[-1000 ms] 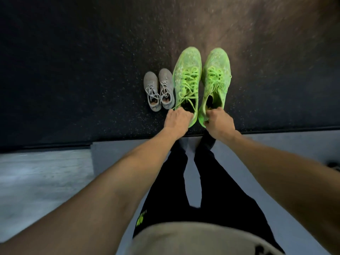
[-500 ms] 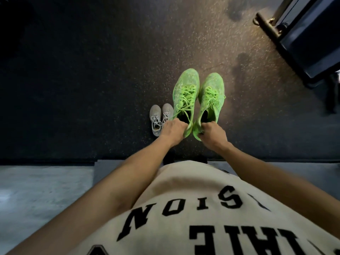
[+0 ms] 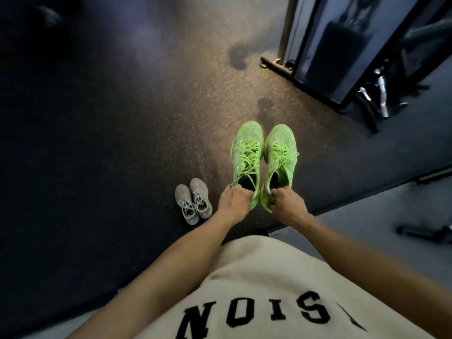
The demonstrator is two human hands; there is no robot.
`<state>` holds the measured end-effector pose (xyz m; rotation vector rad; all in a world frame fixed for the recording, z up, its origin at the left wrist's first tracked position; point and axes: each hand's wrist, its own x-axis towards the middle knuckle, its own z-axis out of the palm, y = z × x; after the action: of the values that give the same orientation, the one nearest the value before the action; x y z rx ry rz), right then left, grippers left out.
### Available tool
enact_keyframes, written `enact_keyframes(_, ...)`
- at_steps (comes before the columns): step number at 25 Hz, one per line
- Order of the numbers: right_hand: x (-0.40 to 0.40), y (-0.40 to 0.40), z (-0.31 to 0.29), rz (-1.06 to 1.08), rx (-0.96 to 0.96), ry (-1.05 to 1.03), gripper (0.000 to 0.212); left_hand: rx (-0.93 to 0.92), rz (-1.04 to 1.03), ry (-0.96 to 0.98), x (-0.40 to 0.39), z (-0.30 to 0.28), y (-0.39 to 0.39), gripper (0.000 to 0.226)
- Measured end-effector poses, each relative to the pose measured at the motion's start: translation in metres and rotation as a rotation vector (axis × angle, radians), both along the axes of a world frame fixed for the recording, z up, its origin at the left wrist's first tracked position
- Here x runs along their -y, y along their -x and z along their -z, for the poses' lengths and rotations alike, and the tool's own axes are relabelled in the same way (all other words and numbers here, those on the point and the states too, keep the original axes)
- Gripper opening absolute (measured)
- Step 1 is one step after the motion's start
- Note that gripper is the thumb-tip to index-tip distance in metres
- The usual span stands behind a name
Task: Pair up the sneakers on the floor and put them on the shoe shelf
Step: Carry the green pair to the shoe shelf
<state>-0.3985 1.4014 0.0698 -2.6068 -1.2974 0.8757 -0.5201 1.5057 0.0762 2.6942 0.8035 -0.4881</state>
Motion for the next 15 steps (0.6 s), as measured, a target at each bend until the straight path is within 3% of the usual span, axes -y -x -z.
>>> enact_keyframes(5, 0.055, 0.029, -0.010, 0.311, -0.002, -0.014, 0.007, 0.012, 0.271, 0.025, 0.025, 0.005, -0.004, 0.023)
enact_keyframes(15, 0.201, 0.114, -0.018, 0.903, 0.023, -0.037, 0.019, 0.002, 0.862, 0.024, 0.145, 0.003, -0.016, 0.017)
